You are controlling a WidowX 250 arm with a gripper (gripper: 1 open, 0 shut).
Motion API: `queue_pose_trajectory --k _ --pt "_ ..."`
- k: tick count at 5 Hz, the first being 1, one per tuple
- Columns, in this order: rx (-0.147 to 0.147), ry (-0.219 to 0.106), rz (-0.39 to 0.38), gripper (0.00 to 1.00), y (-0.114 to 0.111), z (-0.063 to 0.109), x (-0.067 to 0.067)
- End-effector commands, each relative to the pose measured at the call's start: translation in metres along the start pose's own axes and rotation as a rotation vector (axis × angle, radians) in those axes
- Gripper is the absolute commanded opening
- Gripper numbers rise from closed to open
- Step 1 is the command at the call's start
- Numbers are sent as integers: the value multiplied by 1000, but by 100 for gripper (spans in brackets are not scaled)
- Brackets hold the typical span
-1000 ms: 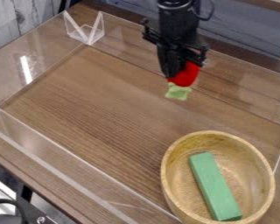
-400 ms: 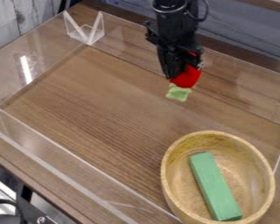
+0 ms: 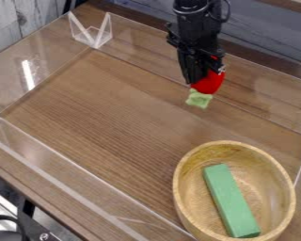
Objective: Move the red object to the left side of the table
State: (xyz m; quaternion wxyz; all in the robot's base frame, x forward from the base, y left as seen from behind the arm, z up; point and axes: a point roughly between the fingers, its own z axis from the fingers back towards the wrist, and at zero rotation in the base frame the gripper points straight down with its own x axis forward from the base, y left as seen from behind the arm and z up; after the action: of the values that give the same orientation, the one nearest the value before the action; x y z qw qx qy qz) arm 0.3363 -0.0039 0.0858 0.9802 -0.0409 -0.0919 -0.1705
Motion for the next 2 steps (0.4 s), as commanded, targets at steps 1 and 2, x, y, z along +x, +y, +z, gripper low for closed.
queue_pose_trajectory --k 1,2 --pt "33 -88 8 0 4 35 -5" --pt "49 -106 43 0 13 51 -28"
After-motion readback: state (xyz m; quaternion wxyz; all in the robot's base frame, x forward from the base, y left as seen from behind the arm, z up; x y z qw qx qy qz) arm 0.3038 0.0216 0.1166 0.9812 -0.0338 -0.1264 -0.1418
